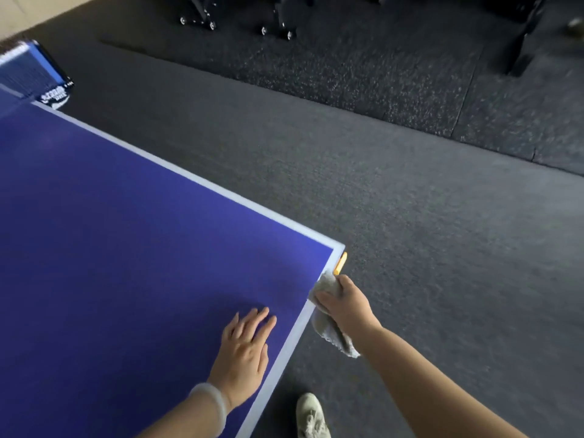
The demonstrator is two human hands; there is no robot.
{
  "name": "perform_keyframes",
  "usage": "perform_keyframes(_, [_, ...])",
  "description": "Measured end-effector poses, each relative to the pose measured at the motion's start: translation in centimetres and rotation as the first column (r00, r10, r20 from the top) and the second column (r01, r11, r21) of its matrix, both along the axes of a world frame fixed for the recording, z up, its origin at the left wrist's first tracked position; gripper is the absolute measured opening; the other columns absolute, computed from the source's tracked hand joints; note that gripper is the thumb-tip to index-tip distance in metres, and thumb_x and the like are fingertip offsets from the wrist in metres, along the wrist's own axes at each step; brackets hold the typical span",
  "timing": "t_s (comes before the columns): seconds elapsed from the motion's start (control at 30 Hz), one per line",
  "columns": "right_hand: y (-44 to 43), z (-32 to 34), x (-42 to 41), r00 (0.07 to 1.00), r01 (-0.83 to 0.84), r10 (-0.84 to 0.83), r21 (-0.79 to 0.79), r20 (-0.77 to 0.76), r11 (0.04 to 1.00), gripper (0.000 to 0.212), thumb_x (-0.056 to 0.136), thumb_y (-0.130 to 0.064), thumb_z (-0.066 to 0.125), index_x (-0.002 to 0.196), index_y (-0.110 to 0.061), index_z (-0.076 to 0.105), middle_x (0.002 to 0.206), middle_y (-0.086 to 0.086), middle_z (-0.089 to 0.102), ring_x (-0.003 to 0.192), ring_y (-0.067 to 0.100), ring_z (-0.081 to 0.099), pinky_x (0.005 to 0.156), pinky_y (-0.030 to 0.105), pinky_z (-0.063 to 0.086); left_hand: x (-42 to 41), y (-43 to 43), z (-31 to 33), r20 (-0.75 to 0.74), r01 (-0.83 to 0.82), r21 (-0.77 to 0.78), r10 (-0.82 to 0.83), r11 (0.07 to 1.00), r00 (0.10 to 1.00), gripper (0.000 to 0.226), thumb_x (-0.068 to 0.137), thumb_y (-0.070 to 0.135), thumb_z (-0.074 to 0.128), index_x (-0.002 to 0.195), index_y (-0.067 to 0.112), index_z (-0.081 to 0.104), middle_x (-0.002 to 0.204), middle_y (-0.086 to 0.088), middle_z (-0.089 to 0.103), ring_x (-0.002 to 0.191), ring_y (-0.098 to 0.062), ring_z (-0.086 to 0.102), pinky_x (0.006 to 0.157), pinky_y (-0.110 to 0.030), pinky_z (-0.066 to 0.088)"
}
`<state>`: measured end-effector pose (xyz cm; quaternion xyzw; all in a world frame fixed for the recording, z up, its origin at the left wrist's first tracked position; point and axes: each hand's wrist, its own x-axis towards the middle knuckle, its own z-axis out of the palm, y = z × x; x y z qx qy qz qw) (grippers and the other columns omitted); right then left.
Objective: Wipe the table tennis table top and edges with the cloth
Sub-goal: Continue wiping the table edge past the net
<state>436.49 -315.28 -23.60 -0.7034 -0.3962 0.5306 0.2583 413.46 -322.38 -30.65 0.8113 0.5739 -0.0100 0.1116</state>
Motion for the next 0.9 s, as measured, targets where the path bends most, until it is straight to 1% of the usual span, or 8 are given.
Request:
perform_keyframes(0.07, [2.3,1.5,1.5,1.000,-0.012,0.011,0.036,0.027,0.999,0.016,0.090,-0.022,0.071,0.089,-0.024,0.055,0.080,-0.009,0.062,0.060,-0.001,0.056,0.046,0.005,0.038,1.3,1.1,1.0,0.035,-0.063,-0.007,0.063,0.998,0.997,0.043,0.081,0.021,0.064,0.124,0.022,0.065,0.127,0.002,0.059,0.113,-0.021,0.061,0.099,-0.034,0.042])
perform_keyframes(0.13, [4.7,2.8,2.8,0.998,-0.022,0.019,0.053,0.054,0.998,0.014,0.090,-0.023,0.071,0.090,-0.021,0.057,0.078,-0.006,0.062,0.063,0.005,0.055,0.048,0.010,0.040,2.7,2.7,2.4,0.053,-0.146,-0.079,0.150,0.986,0.987,0.039,0.075,0.017,0.075,0.113,0.026,0.066,0.112,0.007,0.059,0.098,-0.016,0.061,0.084,-0.029,0.050])
perform_keyframes(0.27, [9.5,3.5,4.8,0.985,-0.115,0.105,0.067,0.136,0.991,0.016,0.089,-0.026,0.070,0.083,-0.025,0.055,0.078,-0.008,0.061,0.067,0.005,0.056,0.054,0.018,0.039,5.2,7.8,3.5,0.099,-0.324,-0.170,0.343,0.931,0.934,0.030,0.102,0.022,0.041,0.131,0.027,0.047,0.121,0.011,0.049,0.111,-0.009,0.051,0.088,-0.020,0.044])
perform_keyframes(0.43, [16.3,1.8,6.4,0.912,-0.355,0.332,0.061,0.239,0.933,0.024,0.091,-0.030,0.070,0.110,-0.020,0.060,0.094,-0.003,0.064,0.080,0.013,0.058,0.066,0.026,0.042,7.8,13.3,3.2,0.133,-0.428,-0.183,0.454,0.885,0.881,0.031,0.104,0.024,0.038,0.134,0.027,0.045,0.124,0.012,0.051,0.108,-0.004,0.053,0.082,-0.015,0.043])
perform_keyframes(0.5, [19.3,0.5,7.0,0.861,-0.462,0.437,0.038,0.261,0.886,0.033,0.092,-0.032,0.069,0.120,-0.019,0.060,0.105,0.000,0.064,0.090,0.016,0.058,0.075,0.026,0.040,8.8,15.3,2.8,0.118,-0.490,-0.192,0.516,0.850,0.849,0.032,0.105,0.025,0.037,0.136,0.026,0.044,0.125,0.011,0.049,0.108,-0.004,0.052,0.081,-0.014,0.040])
perform_keyframes(0.6, [23.8,-1.2,7.8,0.766,-0.610,0.591,-0.001,0.252,0.792,0.040,0.093,-0.035,0.067,0.130,-0.022,0.057,0.107,-0.003,0.060,0.092,0.015,0.056,0.077,0.024,0.039,10.6,18.1,2.7,0.078,-0.619,-0.200,0.642,0.760,0.763,0.032,0.105,0.024,0.037,0.136,0.025,0.045,0.123,0.010,0.048,0.099,-0.003,0.049,0.076,-0.013,0.037])
perform_keyframes(0.77, [29.1,-2.5,7.7,0.628,-0.762,0.757,-0.056,0.179,0.645,0.032,0.095,-0.035,0.063,0.124,-0.021,0.059,0.092,-0.009,0.059,0.076,0.004,0.055,0.056,0.016,0.037,13.3,21.2,3.3,0.033,-0.799,-0.215,0.822,0.561,0.568,0.031,0.104,0.028,0.039,0.134,0.024,0.044,0.125,0.006,0.046,0.111,-0.011,0.052,0.083,-0.023,0.049])
perform_keyframes(0.9, [30.5,-3.4,5.9,0.495,-0.862,0.865,-0.080,0.080,0.500,0.026,0.097,-0.032,0.060,0.119,-0.020,0.057,0.096,-0.004,0.061,0.083,0.011,0.058,0.057,0.014,0.038,13.9,22.2,3.2,0.007,-0.867,-0.186,0.883,0.461,0.468,0.035,0.103,0.029,0.044,0.137,0.020,0.045,0.126,0.002,0.047,0.116,-0.014,0.050,0.089,-0.026,0.050])
